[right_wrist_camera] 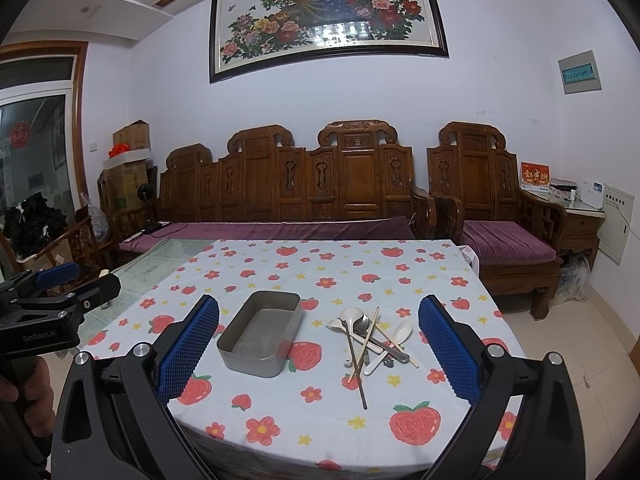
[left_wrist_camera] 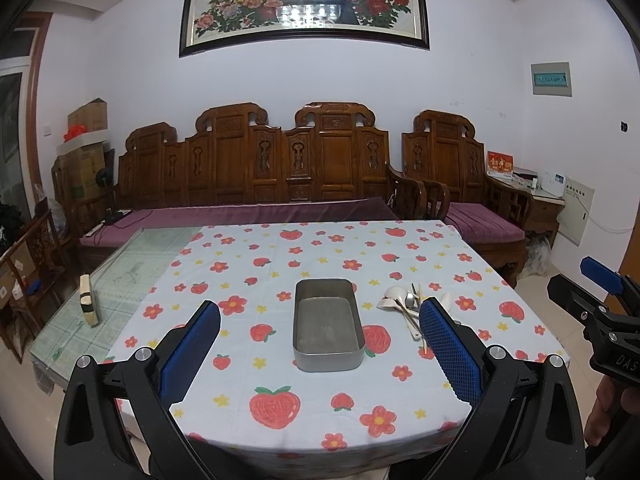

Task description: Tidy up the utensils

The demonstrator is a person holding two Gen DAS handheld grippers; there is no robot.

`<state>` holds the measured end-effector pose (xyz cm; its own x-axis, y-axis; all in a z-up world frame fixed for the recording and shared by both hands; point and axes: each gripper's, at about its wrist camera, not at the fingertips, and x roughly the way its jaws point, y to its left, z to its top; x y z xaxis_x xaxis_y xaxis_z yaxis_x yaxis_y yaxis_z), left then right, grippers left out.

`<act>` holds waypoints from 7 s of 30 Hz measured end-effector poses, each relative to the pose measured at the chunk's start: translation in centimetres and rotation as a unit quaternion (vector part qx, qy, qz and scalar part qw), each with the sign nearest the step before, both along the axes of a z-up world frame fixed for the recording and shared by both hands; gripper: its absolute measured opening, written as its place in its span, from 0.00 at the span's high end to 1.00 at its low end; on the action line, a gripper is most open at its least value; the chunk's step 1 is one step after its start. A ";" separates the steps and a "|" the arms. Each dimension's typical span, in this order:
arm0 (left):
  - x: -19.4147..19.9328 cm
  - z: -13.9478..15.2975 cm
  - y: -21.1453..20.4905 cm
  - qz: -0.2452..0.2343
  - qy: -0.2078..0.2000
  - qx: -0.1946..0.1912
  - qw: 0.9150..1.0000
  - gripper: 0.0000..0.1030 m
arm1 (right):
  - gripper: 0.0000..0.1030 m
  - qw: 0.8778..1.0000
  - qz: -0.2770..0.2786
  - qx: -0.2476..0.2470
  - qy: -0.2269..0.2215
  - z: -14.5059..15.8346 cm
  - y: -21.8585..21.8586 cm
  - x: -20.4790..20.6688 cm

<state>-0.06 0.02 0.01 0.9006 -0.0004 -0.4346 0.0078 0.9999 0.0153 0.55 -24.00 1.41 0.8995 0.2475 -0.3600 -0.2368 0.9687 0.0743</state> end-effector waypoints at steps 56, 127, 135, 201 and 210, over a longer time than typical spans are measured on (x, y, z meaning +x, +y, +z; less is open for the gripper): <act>4.7 -4.2 -2.4 -0.040 0.066 -0.011 0.997 0.06 | 0.28 0.997 0.018 -0.014 0.079 -6.1 -1.7 5.4; 24.7 -21.7 -18.9 -0.188 0.266 0.037 0.945 0.50 | 0.94 0.962 0.029 -0.034 0.268 -18.2 -11.6 21.0; 24.6 -23.0 -19.4 -0.203 0.284 0.038 0.936 0.73 | 0.94 0.961 0.031 -0.037 0.273 -18.6 -11.3 21.1; 22.9 -18.9 1.8 -0.085 0.270 -0.022 0.959 0.96 | 0.94 0.954 0.127 -0.088 0.257 -16.7 5.9 21.2; 23.4 -19.1 1.5 -0.080 0.267 -0.019 0.960 0.95 | 0.94 0.954 0.131 -0.072 0.259 -16.5 7.9 21.8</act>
